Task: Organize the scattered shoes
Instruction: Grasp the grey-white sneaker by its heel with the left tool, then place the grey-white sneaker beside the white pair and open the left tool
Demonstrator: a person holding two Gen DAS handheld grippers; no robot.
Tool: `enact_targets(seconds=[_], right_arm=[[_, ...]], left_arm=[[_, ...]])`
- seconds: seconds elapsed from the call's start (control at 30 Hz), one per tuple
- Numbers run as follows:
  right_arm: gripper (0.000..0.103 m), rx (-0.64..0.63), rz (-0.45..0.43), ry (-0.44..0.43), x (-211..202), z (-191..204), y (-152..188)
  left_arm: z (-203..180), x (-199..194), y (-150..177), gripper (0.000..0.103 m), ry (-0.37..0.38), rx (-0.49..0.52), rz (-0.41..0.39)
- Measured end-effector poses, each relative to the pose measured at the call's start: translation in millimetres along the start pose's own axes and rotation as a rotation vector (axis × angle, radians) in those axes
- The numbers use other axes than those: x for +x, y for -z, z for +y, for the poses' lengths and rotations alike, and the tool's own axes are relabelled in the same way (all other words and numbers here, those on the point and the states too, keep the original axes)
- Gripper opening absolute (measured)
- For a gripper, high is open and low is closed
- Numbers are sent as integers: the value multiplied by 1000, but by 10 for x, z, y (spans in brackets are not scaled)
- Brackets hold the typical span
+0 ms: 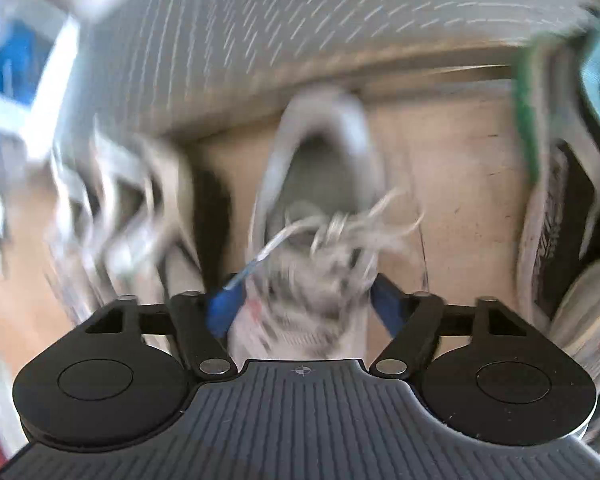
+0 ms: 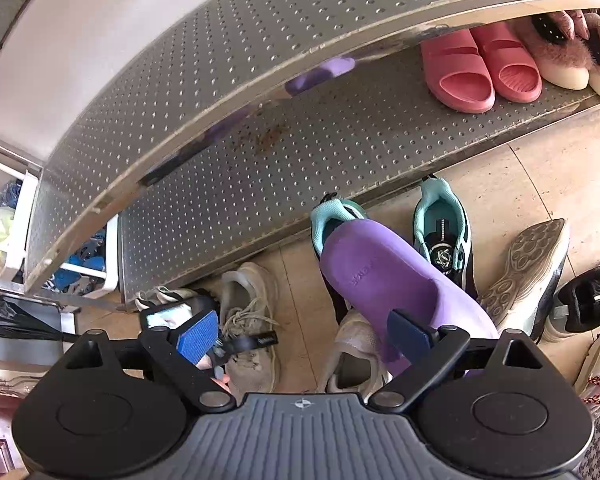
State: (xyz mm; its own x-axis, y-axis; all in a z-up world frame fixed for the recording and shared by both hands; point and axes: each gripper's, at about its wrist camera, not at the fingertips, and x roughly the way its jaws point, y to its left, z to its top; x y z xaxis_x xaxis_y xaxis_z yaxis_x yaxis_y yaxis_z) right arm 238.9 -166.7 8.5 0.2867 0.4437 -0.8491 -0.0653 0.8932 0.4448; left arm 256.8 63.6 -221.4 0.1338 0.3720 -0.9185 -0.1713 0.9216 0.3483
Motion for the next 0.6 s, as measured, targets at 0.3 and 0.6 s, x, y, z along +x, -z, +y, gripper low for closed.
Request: enact_targets(seconds=[0.3,0.6], right_arm=[[94,3,28,13,106,-2,0],[95,-22,45,-3,167,101,2]], left_arm=[[-72,44,-325,81,-9,177,-62],[531,155,-415,76,7,-143,54]])
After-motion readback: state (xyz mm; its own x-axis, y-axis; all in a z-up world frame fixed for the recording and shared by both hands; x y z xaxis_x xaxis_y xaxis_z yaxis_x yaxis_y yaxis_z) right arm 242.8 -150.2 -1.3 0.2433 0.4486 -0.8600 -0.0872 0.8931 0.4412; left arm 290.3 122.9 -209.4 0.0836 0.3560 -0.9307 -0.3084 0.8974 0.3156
